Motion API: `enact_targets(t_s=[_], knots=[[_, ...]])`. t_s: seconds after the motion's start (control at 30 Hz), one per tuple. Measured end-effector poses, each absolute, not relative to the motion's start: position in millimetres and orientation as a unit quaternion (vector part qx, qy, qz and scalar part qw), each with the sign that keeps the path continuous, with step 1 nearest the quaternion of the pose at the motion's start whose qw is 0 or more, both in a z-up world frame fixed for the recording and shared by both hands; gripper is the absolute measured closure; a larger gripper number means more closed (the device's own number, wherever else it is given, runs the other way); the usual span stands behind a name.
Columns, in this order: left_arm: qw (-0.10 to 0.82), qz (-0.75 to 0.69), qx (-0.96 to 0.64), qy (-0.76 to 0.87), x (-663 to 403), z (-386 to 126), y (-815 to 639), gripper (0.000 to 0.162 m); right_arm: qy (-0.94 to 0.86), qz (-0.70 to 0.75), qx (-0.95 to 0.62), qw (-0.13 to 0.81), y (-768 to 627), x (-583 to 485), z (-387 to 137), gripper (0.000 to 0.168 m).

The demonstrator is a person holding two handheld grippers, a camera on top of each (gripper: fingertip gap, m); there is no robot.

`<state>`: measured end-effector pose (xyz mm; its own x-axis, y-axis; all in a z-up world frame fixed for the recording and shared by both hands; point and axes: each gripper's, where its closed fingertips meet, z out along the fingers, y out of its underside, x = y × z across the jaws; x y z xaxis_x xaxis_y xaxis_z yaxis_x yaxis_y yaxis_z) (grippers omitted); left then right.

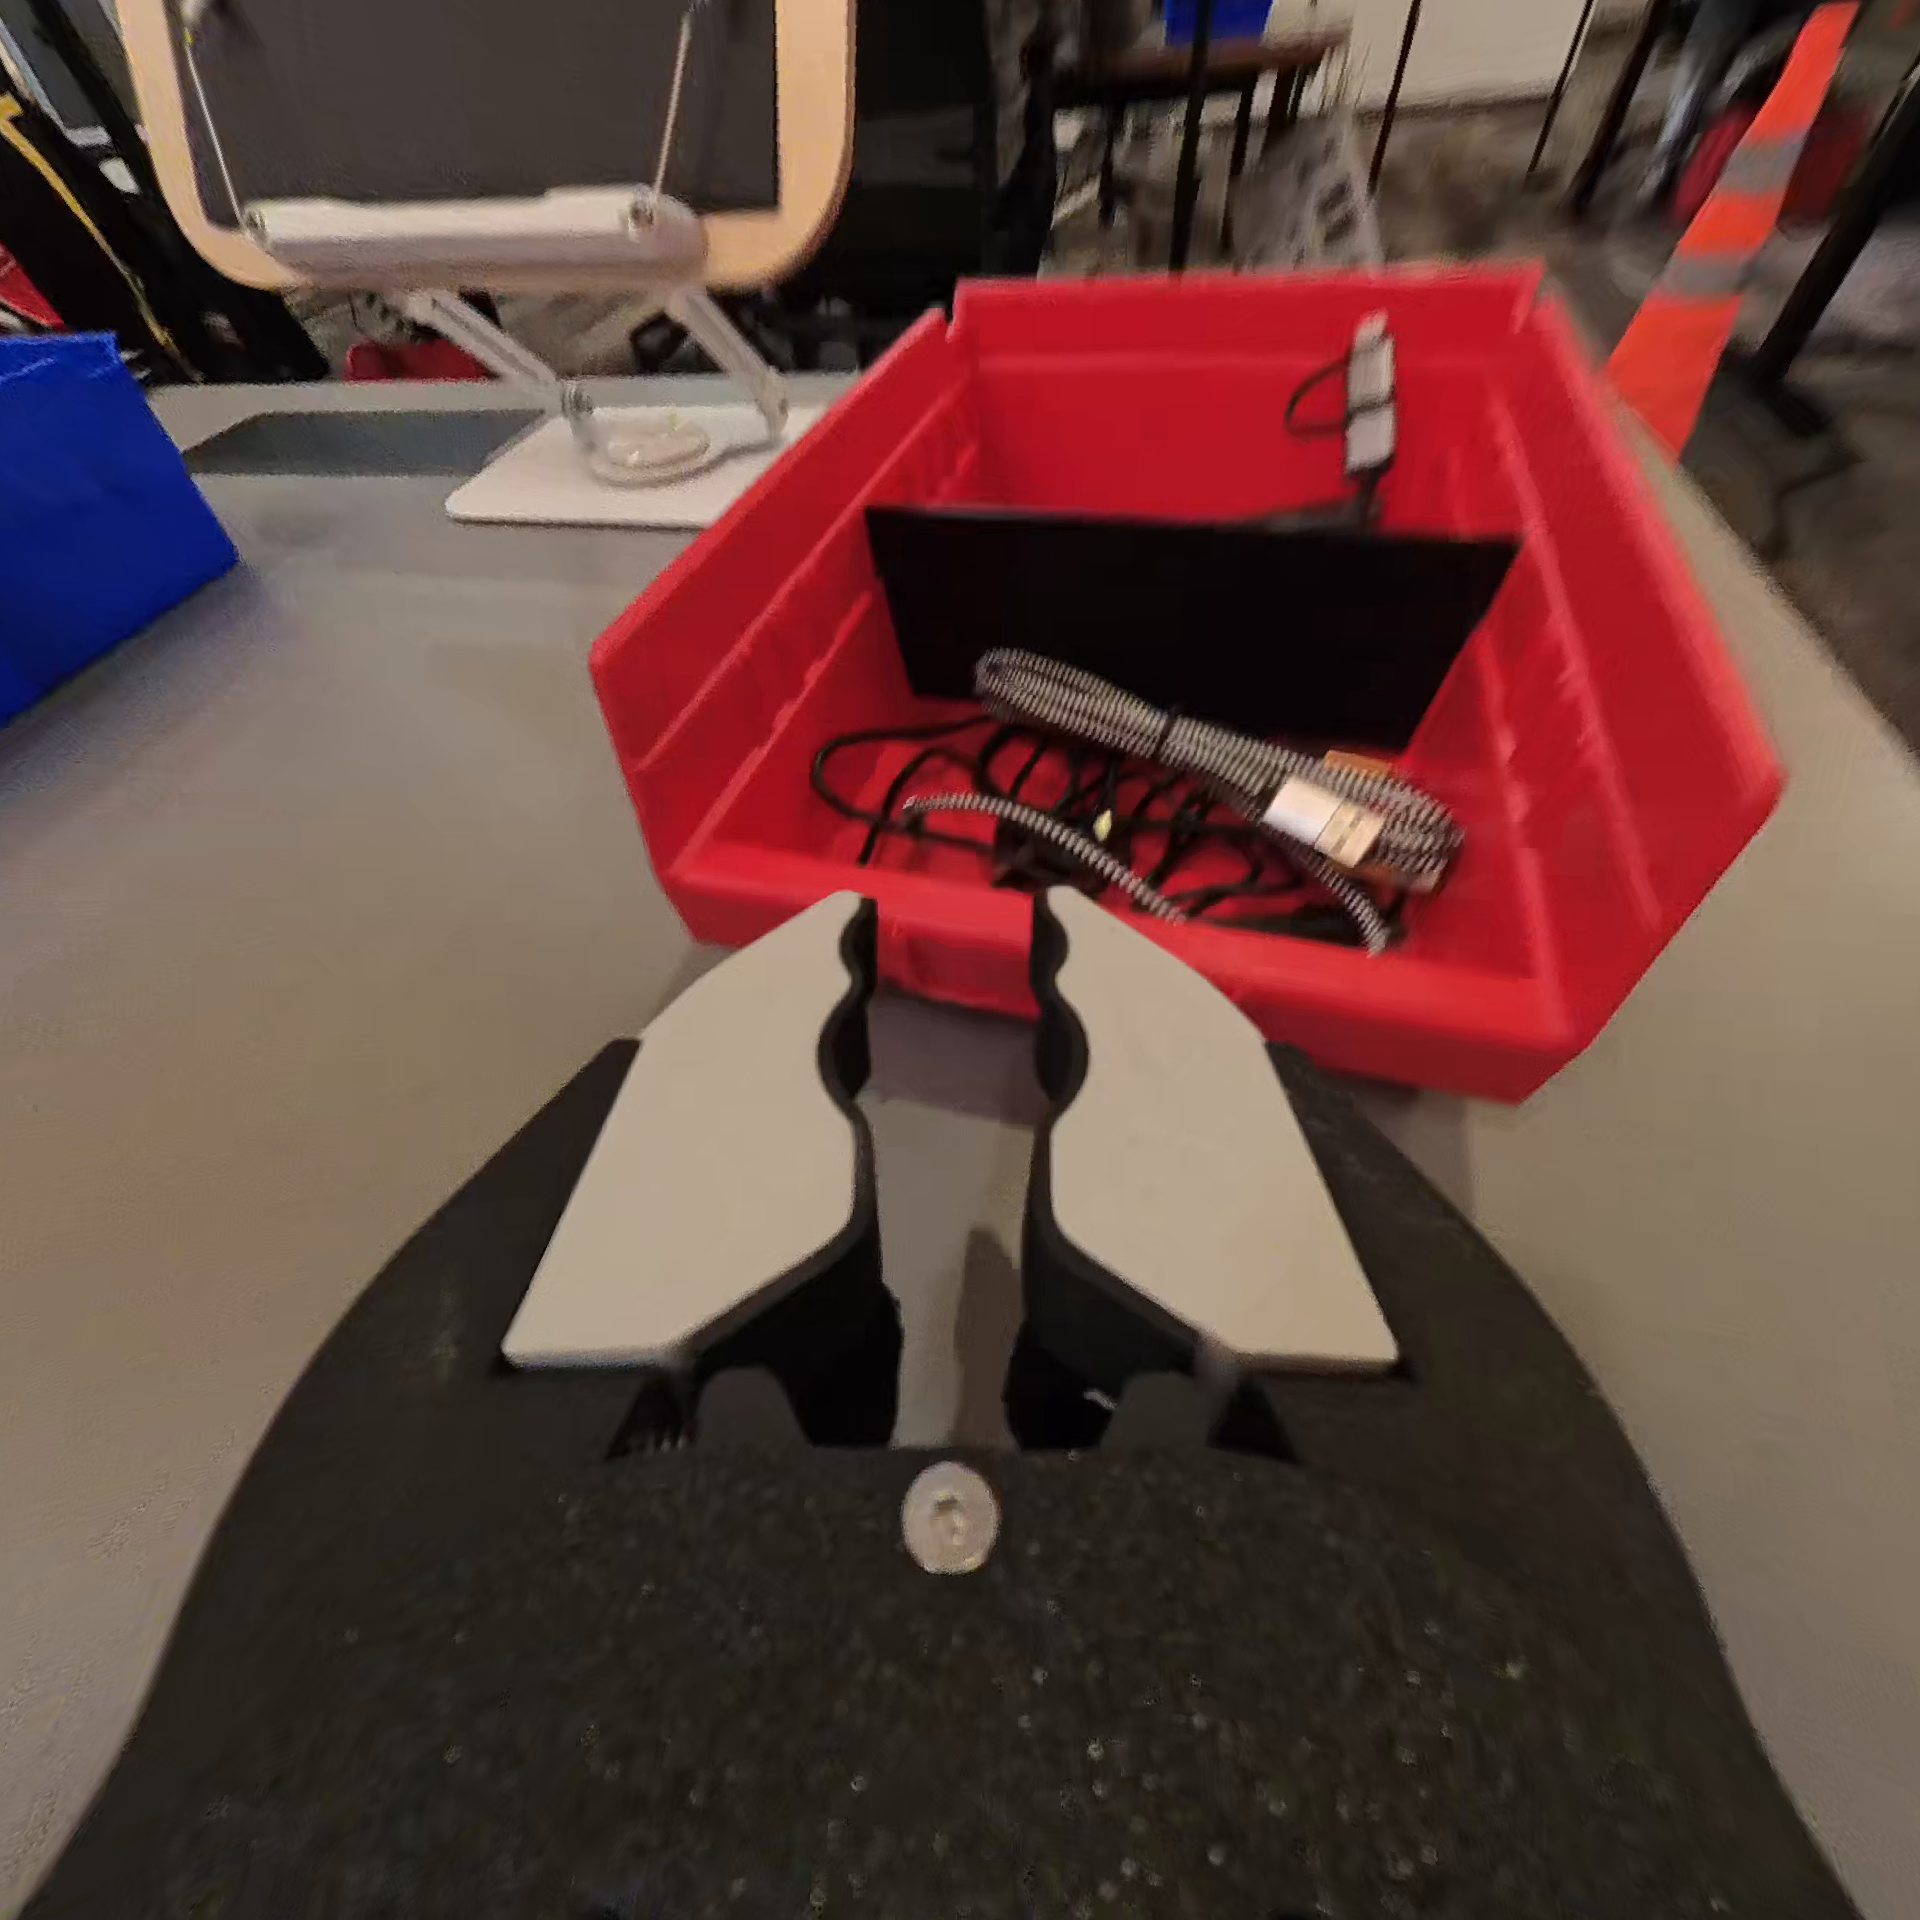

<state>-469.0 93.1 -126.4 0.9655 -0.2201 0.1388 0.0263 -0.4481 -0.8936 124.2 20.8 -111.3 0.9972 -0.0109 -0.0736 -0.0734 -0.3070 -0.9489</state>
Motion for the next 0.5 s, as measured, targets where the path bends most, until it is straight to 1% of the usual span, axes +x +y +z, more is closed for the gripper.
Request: enact_targets(t_s=[0.13, 0.2, 0.5], knots=[[0.505, -0.117, -0.853, 0.062, -470.0, -134.8, 89.9, 0.145, 0.005, 0.018, -0.812, 0.584, 31.4, 126.7, -115.4, 0.142], [0.503, -0.113, -0.854, 0.065, -471.0, -136.2, 88.4, 0.145, 0.003, 0.021, -0.822, 0.569, 32.7, 124.5, -123.5, 0.142], [0.492, -0.129, -0.859, 0.053, -476.0, -140.1, 85.6, 0.145, -0.001, 0.032, -0.829, 0.558, 36.9, 117.2, -129.9, 0.14]])
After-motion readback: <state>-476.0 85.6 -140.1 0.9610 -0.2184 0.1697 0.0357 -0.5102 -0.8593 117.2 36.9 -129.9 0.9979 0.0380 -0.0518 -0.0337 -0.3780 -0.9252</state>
